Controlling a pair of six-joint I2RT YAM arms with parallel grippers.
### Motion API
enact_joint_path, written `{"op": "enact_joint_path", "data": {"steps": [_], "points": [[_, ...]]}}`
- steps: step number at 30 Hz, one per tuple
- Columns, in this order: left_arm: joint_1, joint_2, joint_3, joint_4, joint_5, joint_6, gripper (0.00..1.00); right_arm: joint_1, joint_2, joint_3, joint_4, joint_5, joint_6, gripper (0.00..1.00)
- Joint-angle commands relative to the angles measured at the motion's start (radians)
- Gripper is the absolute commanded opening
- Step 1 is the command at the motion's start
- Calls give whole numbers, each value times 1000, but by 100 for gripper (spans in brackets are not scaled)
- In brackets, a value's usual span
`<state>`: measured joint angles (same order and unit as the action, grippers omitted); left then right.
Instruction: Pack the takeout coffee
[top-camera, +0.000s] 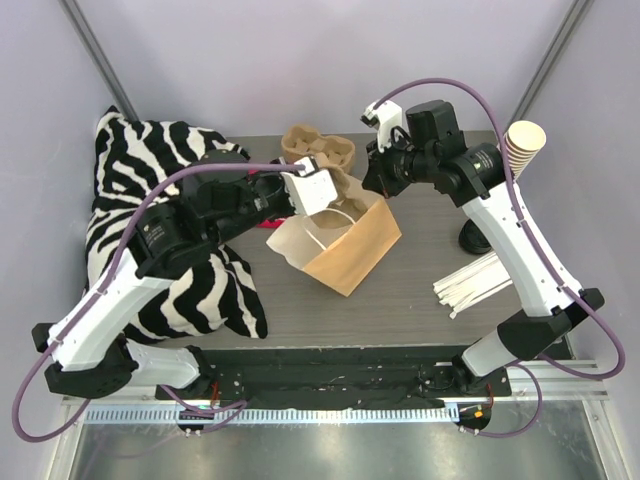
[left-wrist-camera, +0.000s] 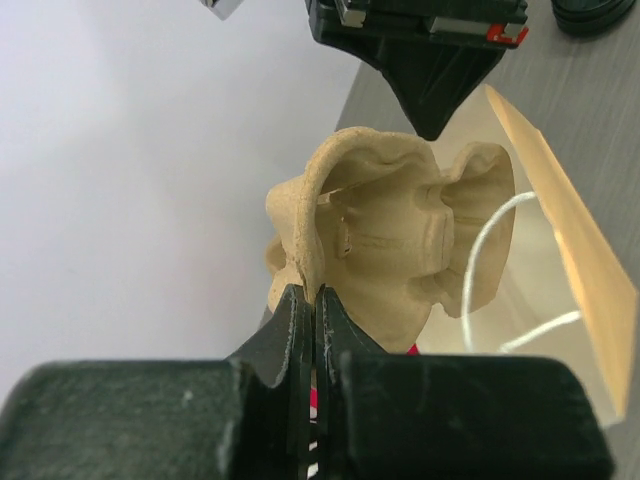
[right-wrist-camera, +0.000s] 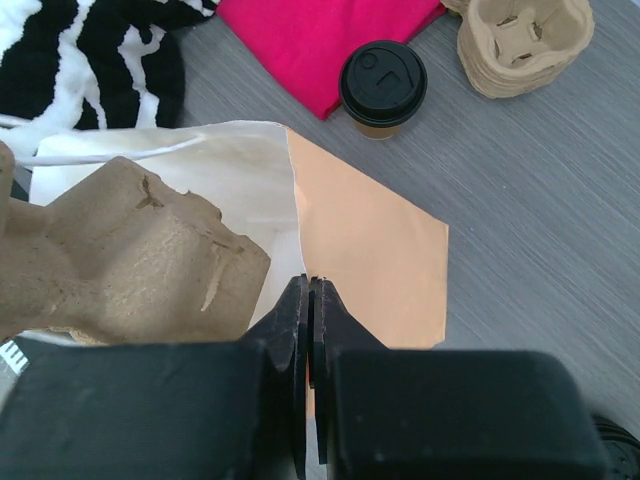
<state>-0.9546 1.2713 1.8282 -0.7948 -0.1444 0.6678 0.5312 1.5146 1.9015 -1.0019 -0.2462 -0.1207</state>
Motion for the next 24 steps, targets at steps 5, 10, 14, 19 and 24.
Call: {"op": "enact_joint_path", "data": {"steps": [5,10,14,19,24], "points": [[-64,20,-36,108,-164,111,0,6,-4,24,43,-10,50,1],[-124,10,-99,160,-242,150,0,7,-2,22,45,4,65,1],[-153,7,-113,160,-232,174,0,7,6,16,46,-16,73,1],[-167,-16,-172,158,-237,223,0,7,2,10,39,-56,58,1],[-190,-1,-101,143,-236,234,0,7,-1,-13,43,-57,58,1]]}}
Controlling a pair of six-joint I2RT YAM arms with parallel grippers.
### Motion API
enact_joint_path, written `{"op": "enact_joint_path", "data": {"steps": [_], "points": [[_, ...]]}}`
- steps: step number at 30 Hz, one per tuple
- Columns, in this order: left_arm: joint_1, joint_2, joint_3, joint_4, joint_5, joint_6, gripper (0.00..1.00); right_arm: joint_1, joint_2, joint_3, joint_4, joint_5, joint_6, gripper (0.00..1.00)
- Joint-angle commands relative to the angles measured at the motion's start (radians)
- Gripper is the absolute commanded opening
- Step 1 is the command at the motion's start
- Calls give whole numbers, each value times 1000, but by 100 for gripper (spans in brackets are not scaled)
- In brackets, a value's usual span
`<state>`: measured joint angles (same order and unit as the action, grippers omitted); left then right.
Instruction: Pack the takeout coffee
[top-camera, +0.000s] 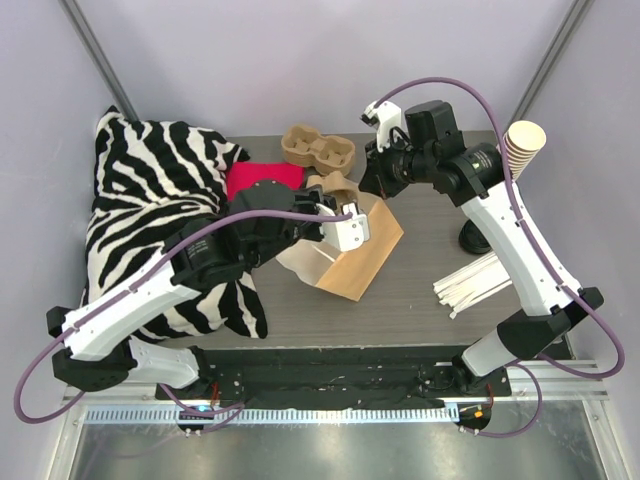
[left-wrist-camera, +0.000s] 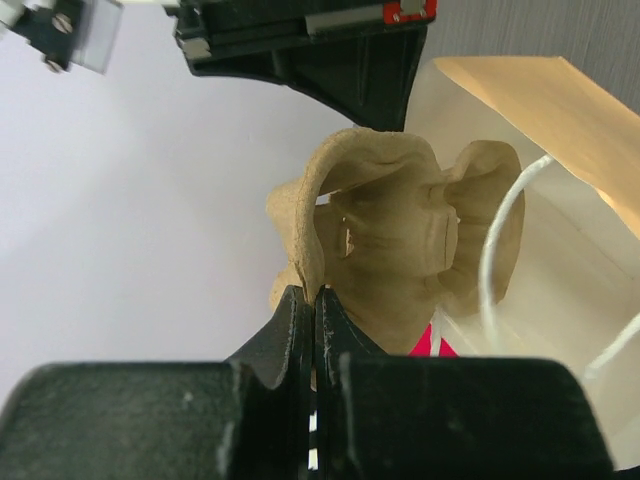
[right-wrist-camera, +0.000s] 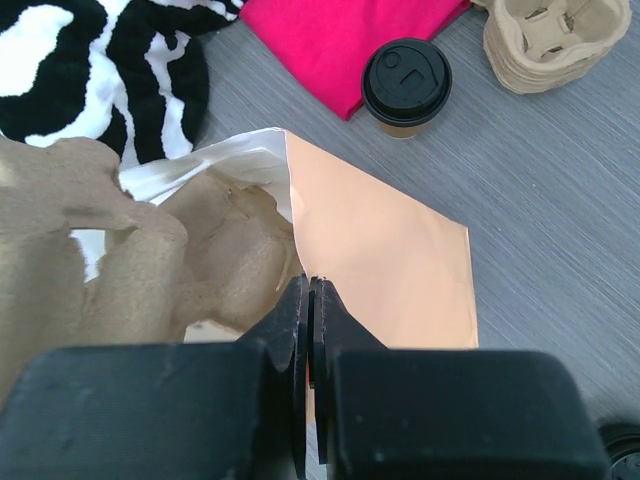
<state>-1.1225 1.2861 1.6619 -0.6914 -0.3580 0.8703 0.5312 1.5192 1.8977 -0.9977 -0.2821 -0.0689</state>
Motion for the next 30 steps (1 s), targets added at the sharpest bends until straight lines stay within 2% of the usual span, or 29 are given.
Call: {"op": "enact_joint_path", "data": {"steps": [1,15,21,25,30], "points": [[-25,-10,76,24,-16,38,0,7,-2,-11,41,-25,7,1],[-43,12,44,16,116,268,0,24,1,-20,34,-74,-3,1],[-43,15,64,-51,208,400,0,26,7,-28,33,-71,-8,1],[-43,41,142,-111,248,417,0,26,1,-35,34,-65,-11,1],[-43,41,151,-172,306,440,0,26,-8,-31,39,-87,-9,1]]}}
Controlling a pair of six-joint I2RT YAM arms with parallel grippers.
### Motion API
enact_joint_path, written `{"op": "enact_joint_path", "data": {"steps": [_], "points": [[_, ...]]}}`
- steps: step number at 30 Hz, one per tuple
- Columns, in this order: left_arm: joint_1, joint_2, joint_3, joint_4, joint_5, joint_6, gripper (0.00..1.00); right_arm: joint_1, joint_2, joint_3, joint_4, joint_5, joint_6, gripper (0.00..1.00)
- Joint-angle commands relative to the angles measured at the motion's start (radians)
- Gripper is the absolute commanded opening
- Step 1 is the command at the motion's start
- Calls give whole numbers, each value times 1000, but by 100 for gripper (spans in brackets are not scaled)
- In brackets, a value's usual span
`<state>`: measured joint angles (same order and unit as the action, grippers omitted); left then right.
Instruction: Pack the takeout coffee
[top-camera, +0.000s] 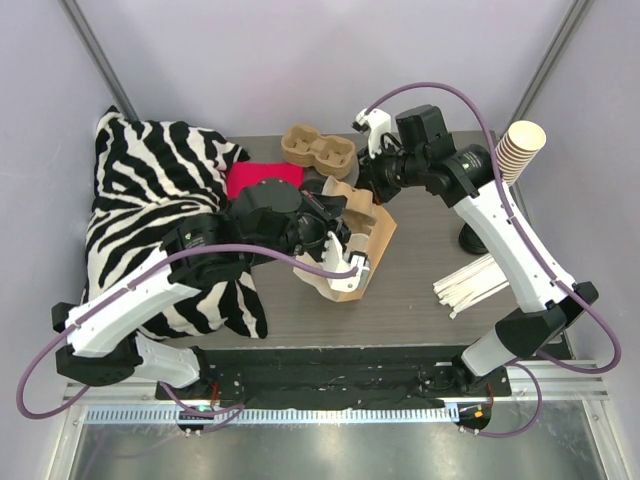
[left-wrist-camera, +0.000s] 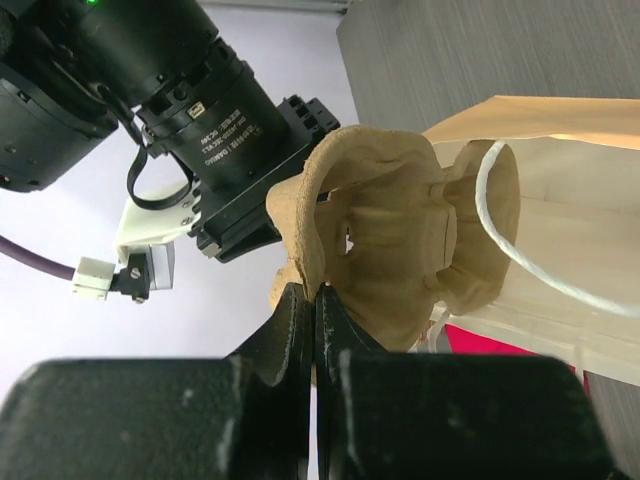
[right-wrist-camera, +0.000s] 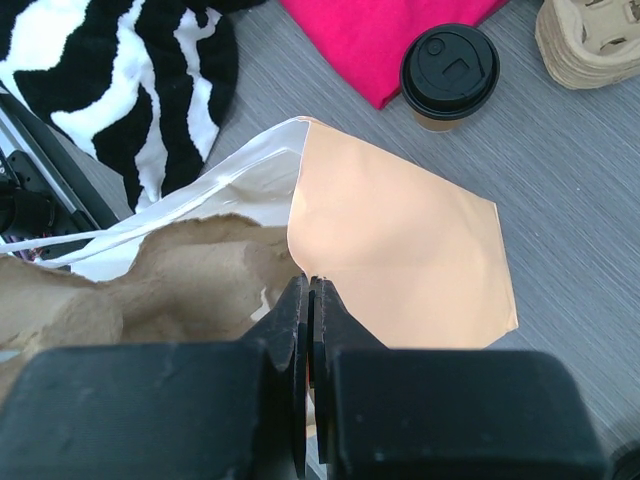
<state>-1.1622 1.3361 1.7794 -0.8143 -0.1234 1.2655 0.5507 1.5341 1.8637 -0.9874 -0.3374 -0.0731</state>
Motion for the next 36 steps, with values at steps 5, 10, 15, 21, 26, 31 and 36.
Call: {"op": "enact_joint_path", "data": {"steps": [5,10,15,21,26,31,36], "points": [[-4,-14,-38,-40,31,11,0,6,-38,14,24,-78,-19,1],[2,-14,-41,-32,-28,-107,0,6,-89,-40,33,-211,-63,1],[2,-37,-28,-46,-2,-259,0,6,-111,-93,72,-299,-112,1],[-17,-49,23,-63,8,-367,0,6,-104,-107,87,-345,-120,1],[-24,-52,-8,-103,-21,-399,0,5,-80,-74,66,-390,-90,1],[-40,-46,-29,-129,-51,-420,0,6,-72,-78,56,-475,-80,1],[-51,-35,-14,-154,-67,-426,0,6,-52,-58,41,-520,-53,1]]}}
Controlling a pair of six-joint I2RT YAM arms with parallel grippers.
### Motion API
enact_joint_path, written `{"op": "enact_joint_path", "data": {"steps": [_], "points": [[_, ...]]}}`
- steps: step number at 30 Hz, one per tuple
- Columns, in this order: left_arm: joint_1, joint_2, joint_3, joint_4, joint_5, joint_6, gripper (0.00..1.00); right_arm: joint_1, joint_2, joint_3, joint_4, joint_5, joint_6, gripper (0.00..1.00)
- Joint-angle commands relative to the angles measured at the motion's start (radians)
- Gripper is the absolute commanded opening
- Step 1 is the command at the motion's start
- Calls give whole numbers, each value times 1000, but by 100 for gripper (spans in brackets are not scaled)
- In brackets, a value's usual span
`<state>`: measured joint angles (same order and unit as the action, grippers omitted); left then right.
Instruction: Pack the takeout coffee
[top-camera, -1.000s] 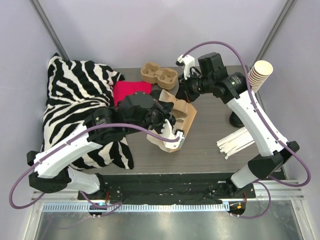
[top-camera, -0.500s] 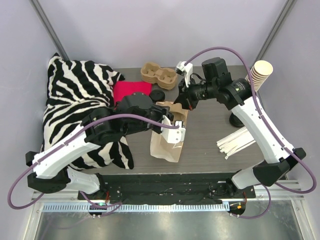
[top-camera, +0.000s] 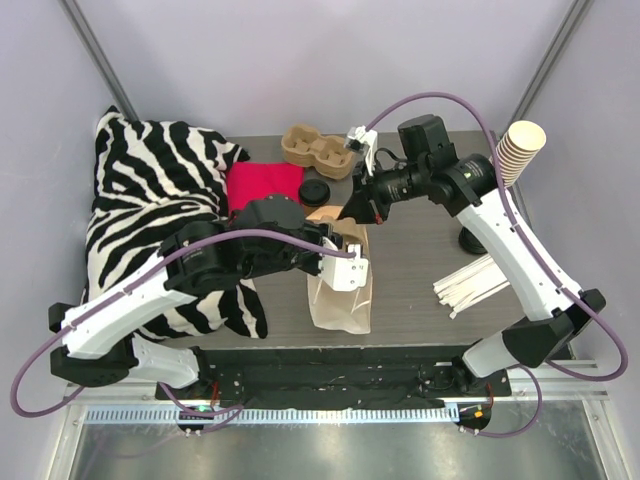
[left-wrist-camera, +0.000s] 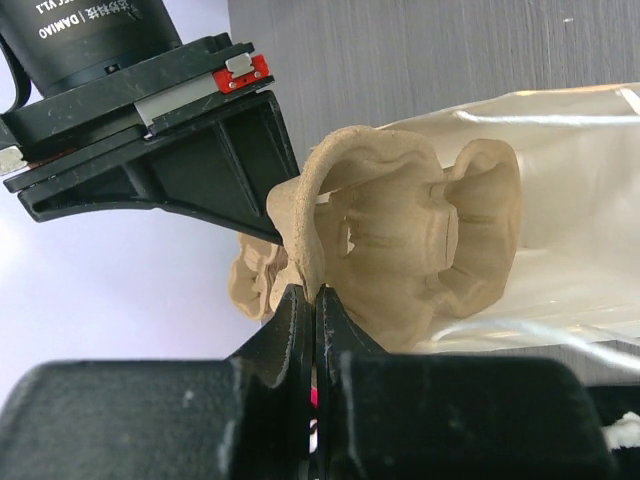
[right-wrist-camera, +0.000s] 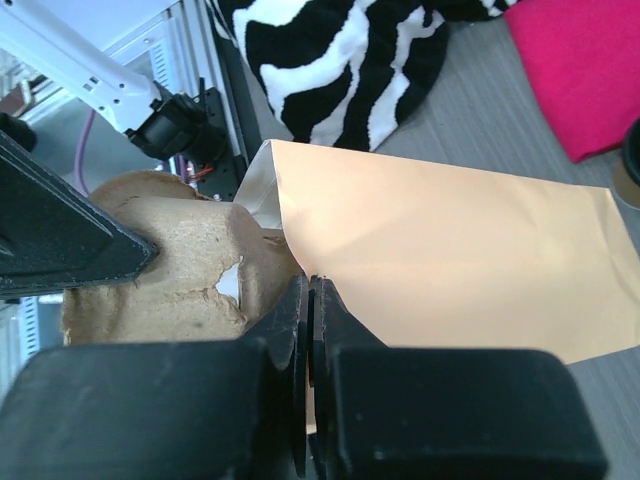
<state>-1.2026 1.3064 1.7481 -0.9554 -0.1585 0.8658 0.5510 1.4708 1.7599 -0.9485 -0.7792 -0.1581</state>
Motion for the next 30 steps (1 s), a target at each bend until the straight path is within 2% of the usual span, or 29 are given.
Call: {"op": "enact_joint_path", "data": {"steps": [1,5,7,11,22,30], "points": [[-12,-1,30,-20,-32,-31,0,6,11,50,7,-87,43,1],[-12,33,117,-77,-56,-60,0,6,3,67,22,-109,113,1],[-12,28,111,-83,-67,-71,0,6,0,72,25,-114,149,1],[-12,-8,3,-40,-99,-94,0,6,-16,44,39,-150,157,1],[-12,-2,-78,-20,-75,-114,0,6,-33,-53,65,-141,143,1],[-12,-24,-216,63,-56,-126,0,4,-58,-86,123,-144,141,1]]}}
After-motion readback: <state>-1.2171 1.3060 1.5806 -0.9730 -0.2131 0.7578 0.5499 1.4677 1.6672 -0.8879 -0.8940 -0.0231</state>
